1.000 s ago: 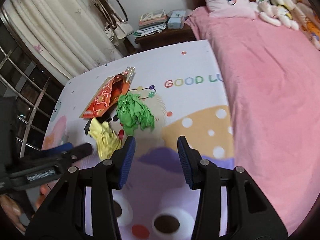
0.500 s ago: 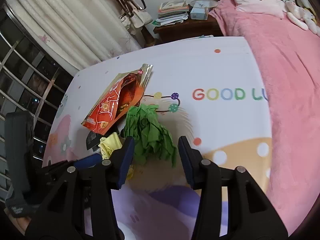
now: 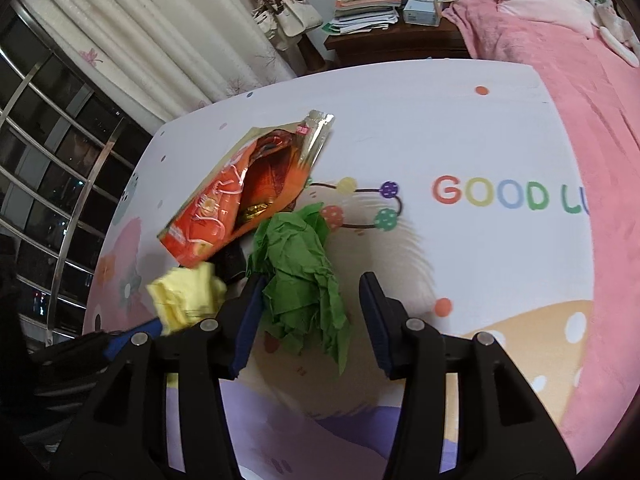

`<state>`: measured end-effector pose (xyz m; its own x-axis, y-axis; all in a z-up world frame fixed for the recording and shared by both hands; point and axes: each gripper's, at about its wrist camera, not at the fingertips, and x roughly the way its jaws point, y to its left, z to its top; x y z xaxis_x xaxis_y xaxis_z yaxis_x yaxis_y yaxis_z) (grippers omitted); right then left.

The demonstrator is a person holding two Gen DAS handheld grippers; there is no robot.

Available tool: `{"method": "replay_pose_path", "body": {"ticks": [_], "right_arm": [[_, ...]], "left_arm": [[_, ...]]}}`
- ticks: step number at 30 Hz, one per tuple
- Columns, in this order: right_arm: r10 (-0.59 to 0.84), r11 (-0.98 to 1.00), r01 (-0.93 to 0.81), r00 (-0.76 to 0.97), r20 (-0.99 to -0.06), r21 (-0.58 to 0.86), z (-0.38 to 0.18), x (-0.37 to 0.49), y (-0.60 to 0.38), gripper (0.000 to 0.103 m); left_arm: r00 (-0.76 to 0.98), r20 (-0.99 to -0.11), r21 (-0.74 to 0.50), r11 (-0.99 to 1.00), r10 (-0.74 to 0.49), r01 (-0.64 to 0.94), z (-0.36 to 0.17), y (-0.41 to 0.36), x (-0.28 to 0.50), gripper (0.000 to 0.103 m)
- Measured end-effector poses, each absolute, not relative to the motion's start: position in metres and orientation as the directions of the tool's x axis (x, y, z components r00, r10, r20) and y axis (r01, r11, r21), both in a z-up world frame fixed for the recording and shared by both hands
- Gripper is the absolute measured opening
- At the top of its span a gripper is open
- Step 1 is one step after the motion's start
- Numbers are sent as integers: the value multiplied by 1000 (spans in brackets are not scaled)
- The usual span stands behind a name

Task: Collect trash
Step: 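Grasp the green wrapper with the right gripper while the left grasps the yellow paper, then carry the green wrapper and yellow paper down over the bin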

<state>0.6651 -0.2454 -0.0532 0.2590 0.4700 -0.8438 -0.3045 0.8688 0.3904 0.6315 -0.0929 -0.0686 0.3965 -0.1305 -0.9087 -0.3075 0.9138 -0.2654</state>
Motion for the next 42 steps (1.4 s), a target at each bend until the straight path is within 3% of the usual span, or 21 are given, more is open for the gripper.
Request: {"method": "replay_pose_path", "body": {"ticks": [6,8,24,42], "right_arm": [[481,861,-313,247,-841,400,-59,662,-232,46],[492,853,-333,252,-834,402,-55,657,-227,28],[491,865,-297,335,-804,404,23,513,-234,27],[418,908,-215,462,-782,358,110,250,-169,23]], "left_arm": [[421,-904,-225,919,-73,-324,-42,-76,611,28],[427,-901,-230,919,-76,-321,-33,-71,606,28],[517,-854,-202,952,-56,-230,44,-39,477,28],[571,-813,-123,992,-110,16,102,25,224,28]]}}
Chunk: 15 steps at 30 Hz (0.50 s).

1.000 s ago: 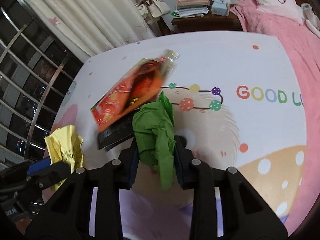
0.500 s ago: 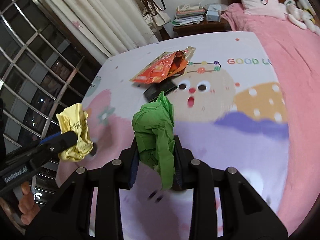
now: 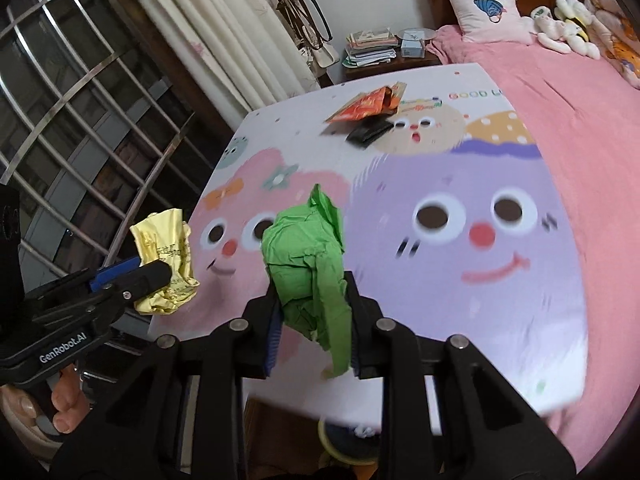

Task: Collect trash
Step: 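Carry the green wrapper and yellow paper down over the bin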

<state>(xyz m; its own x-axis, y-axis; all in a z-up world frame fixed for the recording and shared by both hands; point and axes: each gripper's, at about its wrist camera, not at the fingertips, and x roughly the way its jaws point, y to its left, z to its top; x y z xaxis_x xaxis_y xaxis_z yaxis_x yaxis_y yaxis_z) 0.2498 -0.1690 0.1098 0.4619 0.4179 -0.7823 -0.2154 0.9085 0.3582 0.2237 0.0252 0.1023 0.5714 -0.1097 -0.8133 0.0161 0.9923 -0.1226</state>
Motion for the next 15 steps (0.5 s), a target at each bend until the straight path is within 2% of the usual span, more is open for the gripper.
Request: {"method": "replay_pose_path", "body": {"ticks": [7,15], "right_arm": [[390,921,-190,449,-804,340,101,153,-130,22],[343,939,-147,348,-873,310,48,86,-121,22]], "left_arm": [[544,-826,-99,989,-145,112,84,45,144,28],[442,-884,-97,984,-155,151,31,48,95,28]]}}
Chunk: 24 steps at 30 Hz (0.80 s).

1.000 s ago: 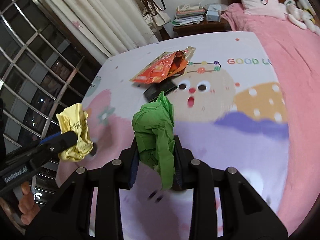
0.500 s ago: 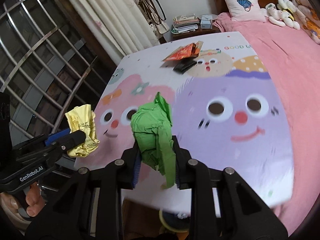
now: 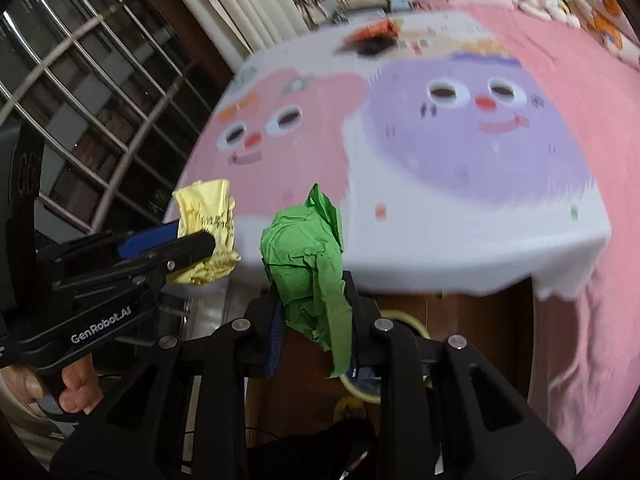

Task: Collect trash
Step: 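Carry the green wrapper and yellow paper down over the bin, then open both grippers to drop the wrapper and paper into the bin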

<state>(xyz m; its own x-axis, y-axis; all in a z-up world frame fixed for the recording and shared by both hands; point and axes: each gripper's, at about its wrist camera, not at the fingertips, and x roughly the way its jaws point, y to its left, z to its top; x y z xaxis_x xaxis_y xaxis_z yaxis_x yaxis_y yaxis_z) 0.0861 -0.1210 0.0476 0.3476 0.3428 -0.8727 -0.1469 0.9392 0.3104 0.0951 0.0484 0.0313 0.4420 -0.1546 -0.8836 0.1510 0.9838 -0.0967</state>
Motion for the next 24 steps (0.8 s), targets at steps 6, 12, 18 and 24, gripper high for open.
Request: {"method": "replay_pose_path", "body": {"ticks": [6,12,18,24], "right_arm": [[295,955,-78,230,-927,285,-28,61,-136,22],[261,965,-41,132,-956,258,-139,43,-154,22],[246,969,-33,57,-968,245,-255,33,-164,22],[248,969,-14,23,-968,248,-333,31,-169,30]], "left_arm": [[329,-931,-119,983,-159,138,-37,35,73,28],[224,-966,-110,988,-132,109,-132,14,66,28],[148,-978,-138,988,-147,68,-236,3,61,29],[104,-987,-123,992,-125,26,-317,2,64,43]]}}
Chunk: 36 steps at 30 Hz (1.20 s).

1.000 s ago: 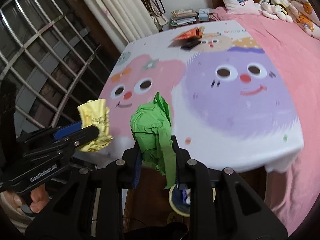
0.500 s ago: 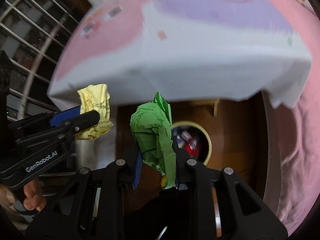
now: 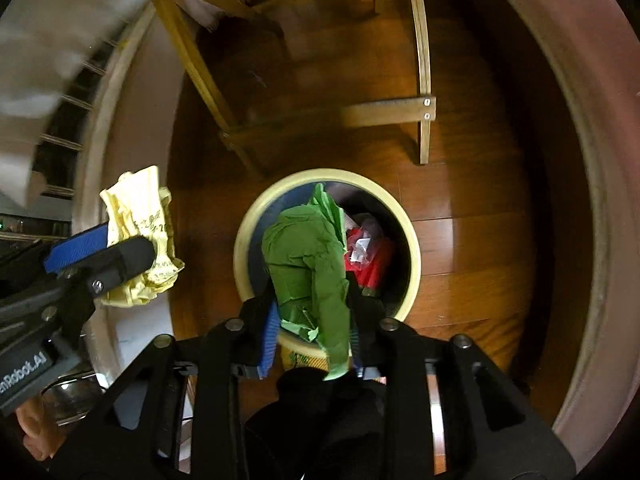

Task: Collect trash
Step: 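Open both grippers to drop the wrapper and paper into the bin, then raise both tools from the bin back toward the table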

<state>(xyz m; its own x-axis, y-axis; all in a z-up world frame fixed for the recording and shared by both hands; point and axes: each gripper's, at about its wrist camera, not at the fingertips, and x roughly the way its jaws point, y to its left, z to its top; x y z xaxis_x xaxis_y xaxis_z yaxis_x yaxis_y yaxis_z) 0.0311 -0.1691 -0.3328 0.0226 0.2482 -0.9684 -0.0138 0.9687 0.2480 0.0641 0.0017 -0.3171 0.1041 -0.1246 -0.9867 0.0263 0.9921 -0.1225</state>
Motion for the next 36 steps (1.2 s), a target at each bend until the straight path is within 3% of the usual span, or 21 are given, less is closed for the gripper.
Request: {"method": "replay_pose_path", "body": {"ticks": [2,3,5,7,19,36], "right_arm": [[256,967,-8,15,-967,256,-348,34,-171,48],[263,965,-7,12,-965,263,-353,33,-171,52],[272,962,-4,11,-962,272,-360,34,-171,55],[270,963,-13,9,-963,270,-365,36,-170,55],[276,961,-38,37,-961,274,-334,50,-169,56],[277,961,-47,103,-955,273,-204,54,-174,56]], "left_arm": [[91,-989,-114,993,-115,10,-337,2,66,57],[89,-990,-113,994,-113,3,-344,4,66,61],[91,-989,-114,993,-113,-10,-355,10,65,78],[102,-989,-105,994,-103,-22,-359,11,65,87],[157,-986,-72,995,-61,-65,-332,13,69,87],[255,-964,-107,990,-79,-97,-177,32,66,87]]}}
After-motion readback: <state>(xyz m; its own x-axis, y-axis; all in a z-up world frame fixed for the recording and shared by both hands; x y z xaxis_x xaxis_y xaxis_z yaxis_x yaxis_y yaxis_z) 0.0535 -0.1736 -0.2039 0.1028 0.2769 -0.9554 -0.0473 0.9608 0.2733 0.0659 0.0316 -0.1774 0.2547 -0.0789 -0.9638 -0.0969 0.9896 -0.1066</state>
